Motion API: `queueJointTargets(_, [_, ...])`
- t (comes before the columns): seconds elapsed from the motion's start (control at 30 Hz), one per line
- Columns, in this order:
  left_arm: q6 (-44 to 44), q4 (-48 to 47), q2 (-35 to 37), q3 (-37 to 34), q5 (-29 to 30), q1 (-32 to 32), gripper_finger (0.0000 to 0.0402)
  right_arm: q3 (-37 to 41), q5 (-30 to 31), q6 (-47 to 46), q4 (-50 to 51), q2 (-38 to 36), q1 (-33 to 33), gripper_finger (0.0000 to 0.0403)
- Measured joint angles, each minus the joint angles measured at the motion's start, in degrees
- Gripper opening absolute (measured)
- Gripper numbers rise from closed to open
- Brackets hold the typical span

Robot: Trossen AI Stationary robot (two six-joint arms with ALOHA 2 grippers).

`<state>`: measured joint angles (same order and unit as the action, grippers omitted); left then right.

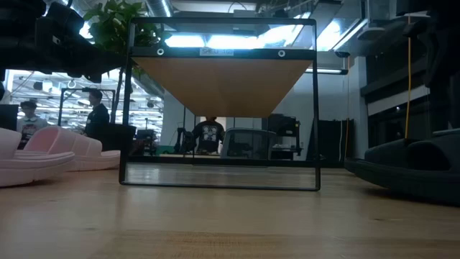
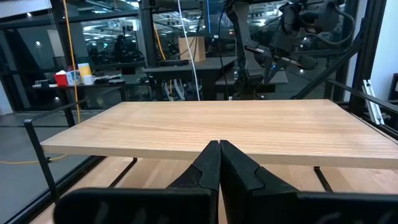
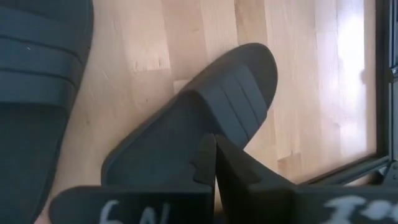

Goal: Pick and place slides into the shelf
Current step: Put the top black slide on the shelf

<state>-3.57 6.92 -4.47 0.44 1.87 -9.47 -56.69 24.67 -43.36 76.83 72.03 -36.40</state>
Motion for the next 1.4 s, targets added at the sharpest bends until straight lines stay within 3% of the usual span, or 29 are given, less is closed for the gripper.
queueJointTargets(0.87, [-0.1,0.0,0.0,0.0,0.0,0.0,0.0,0.0,-0.3,-6.0,-0.5,1.0,0.0,0.0017])
queueJointTargets(0.97, [-0.1,-0.4,0.0,0.0,0.0,0.0,0.0,0.0,-0.4,-13.3,-1.6,1.0,0.0,0.0017])
queueJointTargets(1.17, [-0.1,-1.4,0.0,0.0,0.0,0.0,0.0,0.1,-0.1,-41.6,-8.0,1.0,-0.1,0.0005])
queueJointTargets(1.4, [-0.1,-1.3,0.0,0.0,0.0,0.0,0.0,3.4,12.9,-57.0,-22.1,3.6,-2.5,0.0004])
